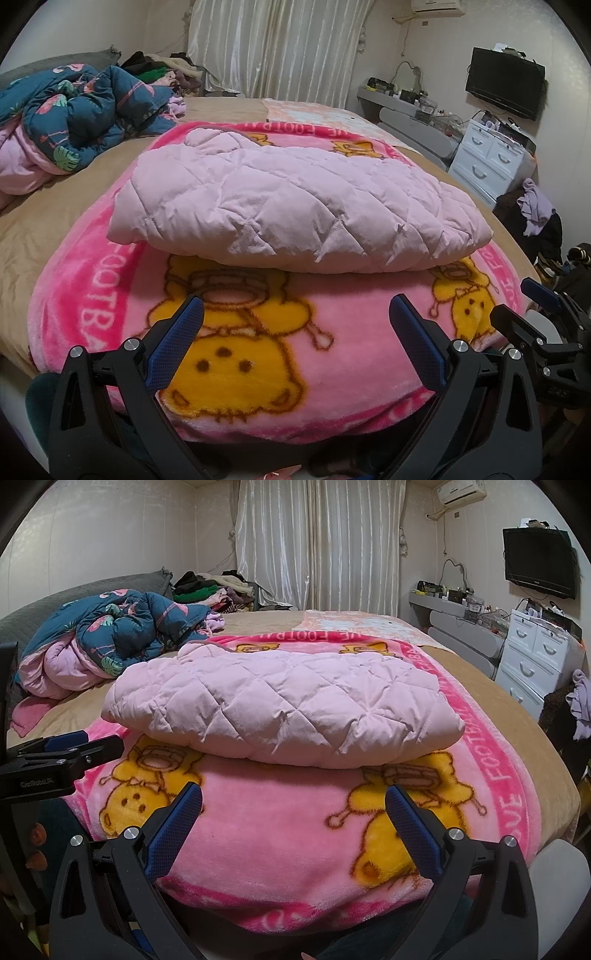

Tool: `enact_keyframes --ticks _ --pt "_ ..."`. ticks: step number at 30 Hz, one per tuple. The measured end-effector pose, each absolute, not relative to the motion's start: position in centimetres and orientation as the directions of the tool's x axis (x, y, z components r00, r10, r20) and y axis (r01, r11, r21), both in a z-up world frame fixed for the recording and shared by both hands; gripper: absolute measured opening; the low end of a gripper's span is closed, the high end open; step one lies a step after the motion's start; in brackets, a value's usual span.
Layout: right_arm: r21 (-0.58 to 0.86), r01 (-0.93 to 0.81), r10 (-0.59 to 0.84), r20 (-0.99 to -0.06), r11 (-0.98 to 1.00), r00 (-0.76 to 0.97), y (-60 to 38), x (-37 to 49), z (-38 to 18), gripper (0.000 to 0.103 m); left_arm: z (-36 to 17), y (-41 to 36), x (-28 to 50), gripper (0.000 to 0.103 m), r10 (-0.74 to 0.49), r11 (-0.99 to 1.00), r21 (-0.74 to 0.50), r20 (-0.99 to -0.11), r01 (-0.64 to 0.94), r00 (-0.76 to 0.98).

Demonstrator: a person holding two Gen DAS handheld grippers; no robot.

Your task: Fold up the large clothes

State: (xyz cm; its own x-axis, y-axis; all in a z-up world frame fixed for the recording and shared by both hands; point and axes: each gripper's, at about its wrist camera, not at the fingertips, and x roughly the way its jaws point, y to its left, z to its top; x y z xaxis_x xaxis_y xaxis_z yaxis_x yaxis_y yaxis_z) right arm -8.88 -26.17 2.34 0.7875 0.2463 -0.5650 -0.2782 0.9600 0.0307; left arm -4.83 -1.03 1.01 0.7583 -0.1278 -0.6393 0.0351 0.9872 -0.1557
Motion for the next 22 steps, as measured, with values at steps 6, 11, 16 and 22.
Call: enact_keyframes --ticks 6,11,16,22 --pt "0.03 -0.278 0.246 -0.567 0.96 0.786 -26.2 -8.8 2.3 0.099 0.8 -1.1 -4.9 0.094 -0.141 0.986 -0.163 -0.647 0.045 0.749" --pt "0.043 -0.269 0.244 -0.575 0.962 0.781 -26.9 -8.5 2.0 0.099 0.8 -0.9 -5.0 0.094 -0.146 0.986 -0.161 -0.648 0.054 0.748" --pt "0.065 -0.196 0.198 -0.558 0.978 0.806 -29.9 -8.3 1.9 0.099 0.3 2.0 -4.7 0.094 -0.127 0.982 -0.188 -0.647 0.004 0.752" --pt "0.057 0.311 -0.218 -0.594 0.949 0.774 -47.3 -5.3 -1.1 0.099 -2.2 17.4 -0.3 0.094 0.106 0.923 -0.176 -0.738 -0.342 0.667"
